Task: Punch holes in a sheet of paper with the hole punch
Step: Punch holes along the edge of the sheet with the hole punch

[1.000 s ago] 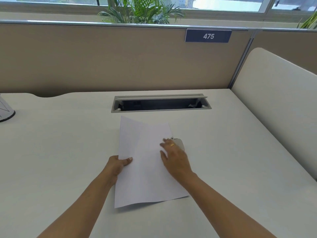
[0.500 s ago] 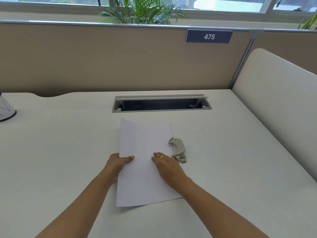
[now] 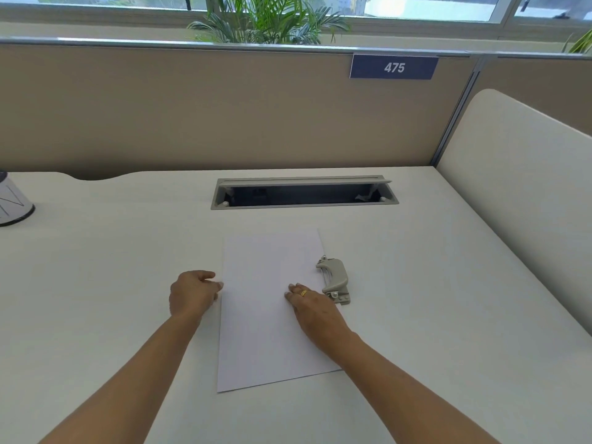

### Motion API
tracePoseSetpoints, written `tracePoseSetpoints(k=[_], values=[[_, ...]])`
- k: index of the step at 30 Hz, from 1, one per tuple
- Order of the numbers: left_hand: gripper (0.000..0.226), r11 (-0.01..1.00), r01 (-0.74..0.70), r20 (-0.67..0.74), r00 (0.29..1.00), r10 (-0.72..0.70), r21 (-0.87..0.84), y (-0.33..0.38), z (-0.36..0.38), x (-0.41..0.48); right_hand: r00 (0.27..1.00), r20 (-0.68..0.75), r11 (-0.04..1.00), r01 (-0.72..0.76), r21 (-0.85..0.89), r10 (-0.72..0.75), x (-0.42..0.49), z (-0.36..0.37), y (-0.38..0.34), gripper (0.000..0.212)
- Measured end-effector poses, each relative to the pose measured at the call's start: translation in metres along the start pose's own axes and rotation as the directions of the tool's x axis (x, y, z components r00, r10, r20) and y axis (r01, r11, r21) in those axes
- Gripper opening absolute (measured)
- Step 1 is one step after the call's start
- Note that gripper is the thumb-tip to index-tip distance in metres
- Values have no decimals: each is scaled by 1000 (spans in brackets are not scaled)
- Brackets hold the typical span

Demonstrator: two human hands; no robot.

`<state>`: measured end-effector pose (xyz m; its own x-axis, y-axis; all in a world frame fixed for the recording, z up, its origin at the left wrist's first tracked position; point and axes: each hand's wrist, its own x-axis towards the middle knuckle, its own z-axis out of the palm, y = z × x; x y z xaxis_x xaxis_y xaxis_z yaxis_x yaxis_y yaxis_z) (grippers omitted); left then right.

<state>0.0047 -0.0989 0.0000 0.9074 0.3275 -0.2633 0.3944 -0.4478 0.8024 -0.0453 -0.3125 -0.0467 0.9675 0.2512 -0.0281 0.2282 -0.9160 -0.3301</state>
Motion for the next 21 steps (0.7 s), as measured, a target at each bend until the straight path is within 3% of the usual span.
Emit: tracePoseSetpoints(k=[3,6,8,12,21], values=[[30,934,-251,-49,961,272,254,4,10,-11,1000,-8,1000,-1,7,1,-1,0,-1,43],[29,819,-494,40,862,505,294,4,32,-22,1000,-27,1000,10,11,-9,-2,-1,-2,43],[33,752,-577,113,811,574,320,3,46,-25,999,-39,1000,9,14,-8,-3,-1,-2,43],[39,690,-635,218,770,599,348,2,69,-27,999,-49,1000,7,21,-6,-3,-3,-2,42],[47,651,-593,297,804,515,475,-12,88,-28,996,-86,991,0,137,12,-7,-2,-4,40]])
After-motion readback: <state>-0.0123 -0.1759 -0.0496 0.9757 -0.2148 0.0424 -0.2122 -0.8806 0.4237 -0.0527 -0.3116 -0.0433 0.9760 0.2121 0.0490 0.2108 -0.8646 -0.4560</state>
